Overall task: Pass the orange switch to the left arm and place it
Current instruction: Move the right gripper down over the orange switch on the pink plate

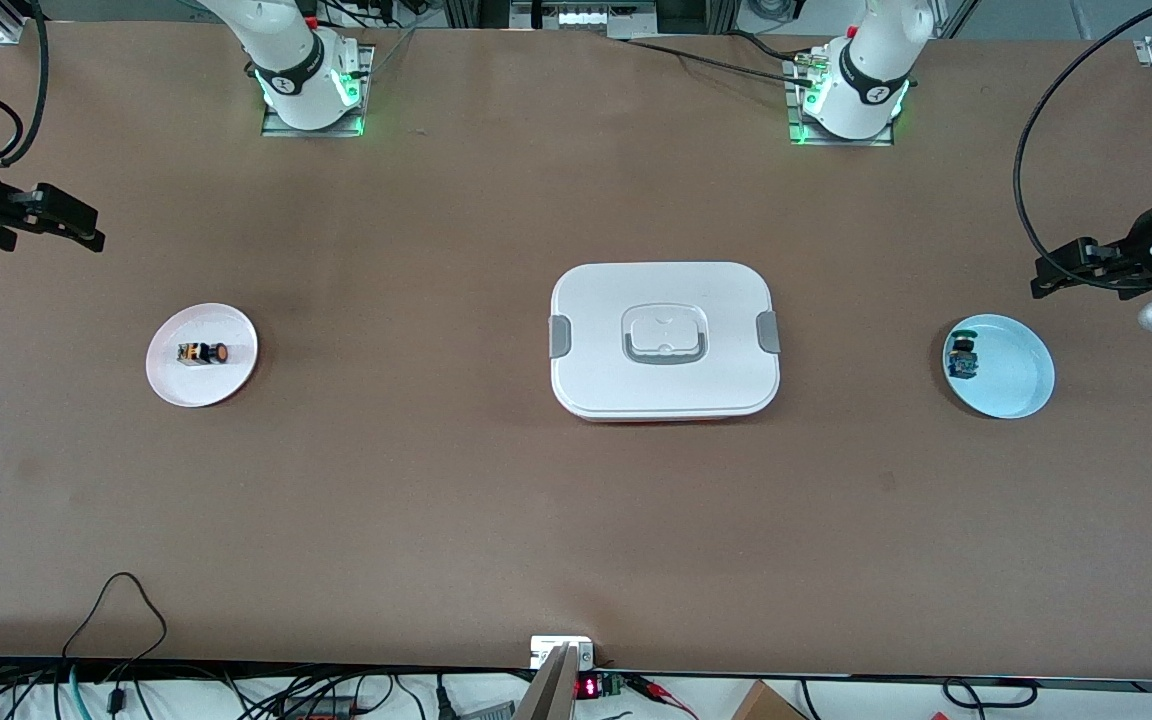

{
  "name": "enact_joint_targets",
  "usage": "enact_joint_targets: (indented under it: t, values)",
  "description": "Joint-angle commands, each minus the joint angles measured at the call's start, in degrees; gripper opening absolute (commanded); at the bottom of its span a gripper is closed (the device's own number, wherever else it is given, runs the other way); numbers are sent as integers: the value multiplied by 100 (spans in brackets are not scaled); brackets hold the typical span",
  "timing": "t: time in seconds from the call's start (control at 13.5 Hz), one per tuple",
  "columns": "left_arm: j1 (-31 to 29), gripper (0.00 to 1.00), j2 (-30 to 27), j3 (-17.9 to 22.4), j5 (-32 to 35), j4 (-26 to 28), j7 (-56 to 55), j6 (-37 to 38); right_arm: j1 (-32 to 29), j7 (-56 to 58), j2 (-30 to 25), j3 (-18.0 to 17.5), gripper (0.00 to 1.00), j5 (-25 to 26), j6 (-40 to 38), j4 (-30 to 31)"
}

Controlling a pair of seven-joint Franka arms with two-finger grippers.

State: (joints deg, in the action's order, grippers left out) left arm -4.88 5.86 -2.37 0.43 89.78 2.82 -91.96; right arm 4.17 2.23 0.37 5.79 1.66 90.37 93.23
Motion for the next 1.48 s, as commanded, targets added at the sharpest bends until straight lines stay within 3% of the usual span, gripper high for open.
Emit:
enact_joint_targets:
  t: [0.0,0.44,1.41]
  values:
    - [4,100,99,-26,177,-197,-45,134,-4,32,16,-16,100,-78,-169,-156]
    - [4,100,99,-26,177,-206,-45,134,-13,-3,94,-16,100,-78,-169,-156]
    - [13,100,99,-26,177,-206,-45,134,118,-353,1210,-25,100,-122,262,-130]
